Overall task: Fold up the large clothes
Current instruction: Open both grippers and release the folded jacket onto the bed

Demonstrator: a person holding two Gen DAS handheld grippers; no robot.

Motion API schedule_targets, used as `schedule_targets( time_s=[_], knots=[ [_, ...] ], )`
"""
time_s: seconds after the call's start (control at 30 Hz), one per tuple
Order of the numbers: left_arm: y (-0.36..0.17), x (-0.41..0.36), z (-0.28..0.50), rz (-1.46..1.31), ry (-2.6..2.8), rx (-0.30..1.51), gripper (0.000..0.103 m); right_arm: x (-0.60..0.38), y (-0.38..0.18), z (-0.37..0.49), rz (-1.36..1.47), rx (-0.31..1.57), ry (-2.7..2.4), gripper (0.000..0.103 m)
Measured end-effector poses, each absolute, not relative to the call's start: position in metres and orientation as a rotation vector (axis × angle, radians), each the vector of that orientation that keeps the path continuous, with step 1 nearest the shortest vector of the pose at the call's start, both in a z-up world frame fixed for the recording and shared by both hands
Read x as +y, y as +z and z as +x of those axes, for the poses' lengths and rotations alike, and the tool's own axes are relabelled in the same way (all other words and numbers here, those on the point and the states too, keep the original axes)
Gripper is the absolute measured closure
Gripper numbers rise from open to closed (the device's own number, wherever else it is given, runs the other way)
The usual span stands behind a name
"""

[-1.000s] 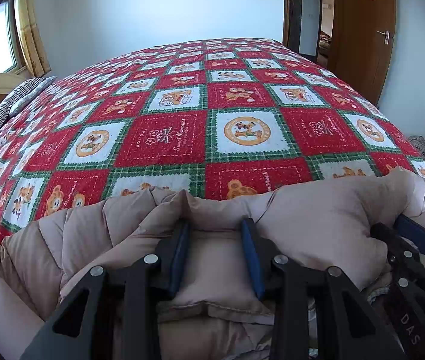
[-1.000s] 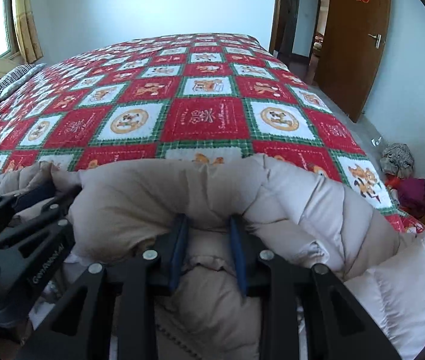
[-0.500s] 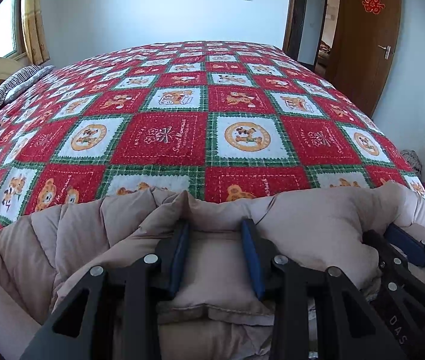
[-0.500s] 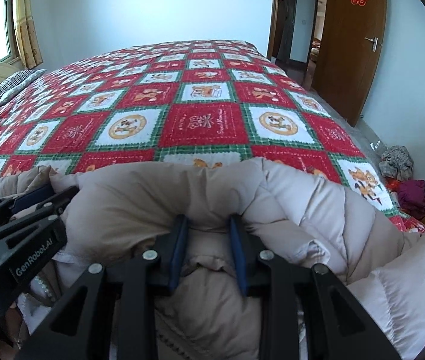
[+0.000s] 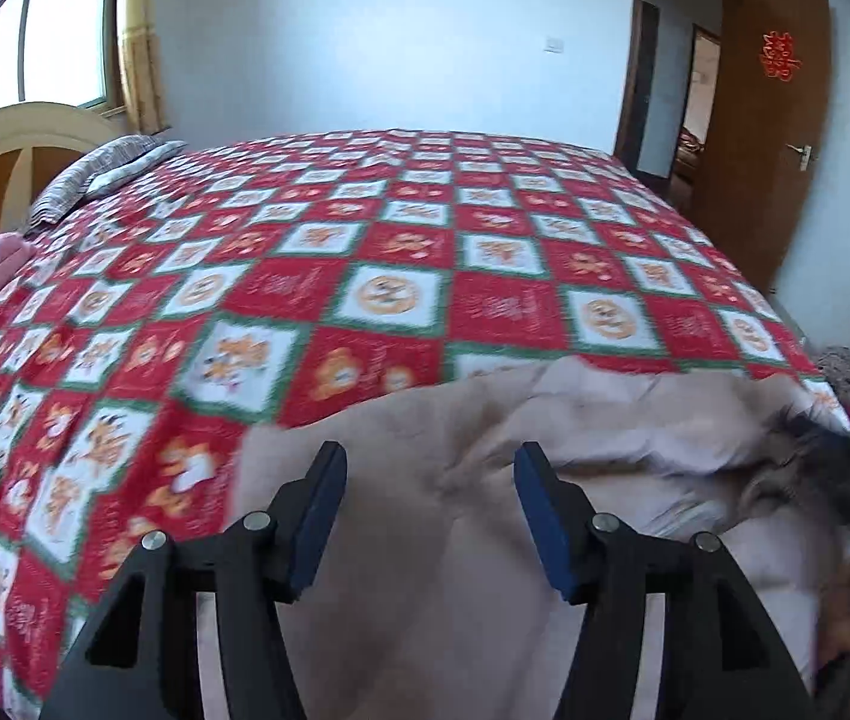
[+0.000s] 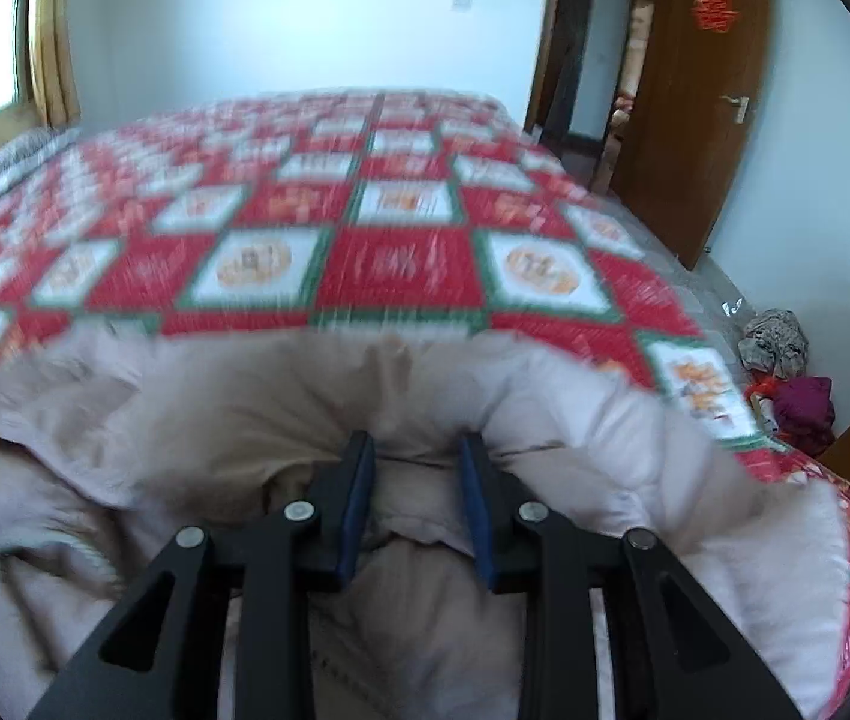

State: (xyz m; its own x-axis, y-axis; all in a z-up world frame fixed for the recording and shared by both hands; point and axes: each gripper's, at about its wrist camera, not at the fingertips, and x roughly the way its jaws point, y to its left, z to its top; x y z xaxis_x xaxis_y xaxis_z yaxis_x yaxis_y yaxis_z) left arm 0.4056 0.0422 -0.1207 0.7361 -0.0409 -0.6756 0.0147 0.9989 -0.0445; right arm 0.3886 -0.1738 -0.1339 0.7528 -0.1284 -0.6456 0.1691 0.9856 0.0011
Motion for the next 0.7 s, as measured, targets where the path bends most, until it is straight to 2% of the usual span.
schedule_targets(
  time_s=[0.1,0.2,0.37,0.53,0.7],
  knots=[
    [-0.13,0.056,0.404,-0.052,0.016,0.76,0.044,-0.198,-0.115,0.356,0.159,0.637,-0.28,0.04],
    [-0.14,0.057,0.401,-0.036,0.058,0.745,0.044,-0.221,-0.12,0.335,0.17,0.64,-0.384,0.04],
    [-0.164,0.036,0.403,0.122,0.125,0.754,0.044,-0.255,-0.165,0.34,0.239,0.795,-0.376,0.04],
    [-0.167,0.033,0.404,0.164,0.141,0.755,0.043,-0.247,-0.167,0.346,0.188,0.806,-0.386,0.034],
    [-0.17,0.037,0.406,0.128,0.123,0.765,0.043,-0.241,-0.171,0.351,0.146,0.838,-0.407,0.034]
  ],
)
